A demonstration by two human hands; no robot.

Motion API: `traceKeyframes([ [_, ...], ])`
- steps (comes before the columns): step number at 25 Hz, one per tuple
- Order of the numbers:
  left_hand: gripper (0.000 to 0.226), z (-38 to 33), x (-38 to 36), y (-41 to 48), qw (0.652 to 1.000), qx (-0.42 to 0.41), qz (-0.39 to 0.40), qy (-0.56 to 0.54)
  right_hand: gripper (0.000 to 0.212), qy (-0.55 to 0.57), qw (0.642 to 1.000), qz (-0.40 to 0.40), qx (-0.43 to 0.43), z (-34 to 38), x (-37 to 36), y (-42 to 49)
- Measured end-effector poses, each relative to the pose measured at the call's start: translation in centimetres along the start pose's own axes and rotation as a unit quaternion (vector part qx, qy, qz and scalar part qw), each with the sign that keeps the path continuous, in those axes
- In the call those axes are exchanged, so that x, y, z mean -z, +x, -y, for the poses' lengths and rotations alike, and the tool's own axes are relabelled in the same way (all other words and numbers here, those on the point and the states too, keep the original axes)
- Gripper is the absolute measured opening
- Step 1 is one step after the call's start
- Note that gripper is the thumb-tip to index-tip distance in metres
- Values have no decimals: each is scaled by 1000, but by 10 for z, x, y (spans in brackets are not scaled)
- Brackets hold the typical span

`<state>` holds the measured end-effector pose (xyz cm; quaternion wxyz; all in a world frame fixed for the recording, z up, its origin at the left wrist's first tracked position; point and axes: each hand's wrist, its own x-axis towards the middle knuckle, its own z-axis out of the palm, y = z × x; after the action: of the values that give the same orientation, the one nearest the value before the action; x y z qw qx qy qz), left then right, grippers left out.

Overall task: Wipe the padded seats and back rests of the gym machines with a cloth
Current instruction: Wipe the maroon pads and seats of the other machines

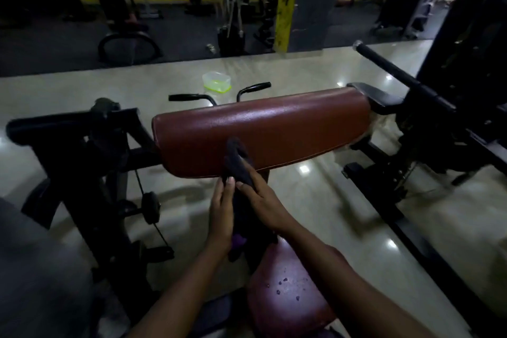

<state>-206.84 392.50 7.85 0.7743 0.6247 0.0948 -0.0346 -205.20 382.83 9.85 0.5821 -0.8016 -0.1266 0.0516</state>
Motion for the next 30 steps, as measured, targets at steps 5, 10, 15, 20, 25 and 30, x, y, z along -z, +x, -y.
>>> traceKeyframes([
  [5, 70, 14, -41, 2, 952, 59, -125, -274, 60, -126, 938, 323, 24, 7, 44, 34],
  [10, 70, 33, -104, -4, 801, 48, -280, -527, 51, -565, 686, 160, 429, -10, 113, 94],
  [15, 75, 31, -167, 67, 783, -24, -368, -500, 57, -644, 546, 122, 522, -25, 157, 157],
  [20, 71, 36, -154, 112, 779, -86, -449, -429, 58, -609, 541, 73, 575, -42, 155, 163],
  [25, 65, 26, -65, 112, 796, -121, -467, -366, 58, -600, 528, 49, 600, -46, 157, 168],
  [30, 71, 27, -61, 114, 787, -88, -500, -351, 58, -592, 550, 57, 586, -43, 154, 168],
])
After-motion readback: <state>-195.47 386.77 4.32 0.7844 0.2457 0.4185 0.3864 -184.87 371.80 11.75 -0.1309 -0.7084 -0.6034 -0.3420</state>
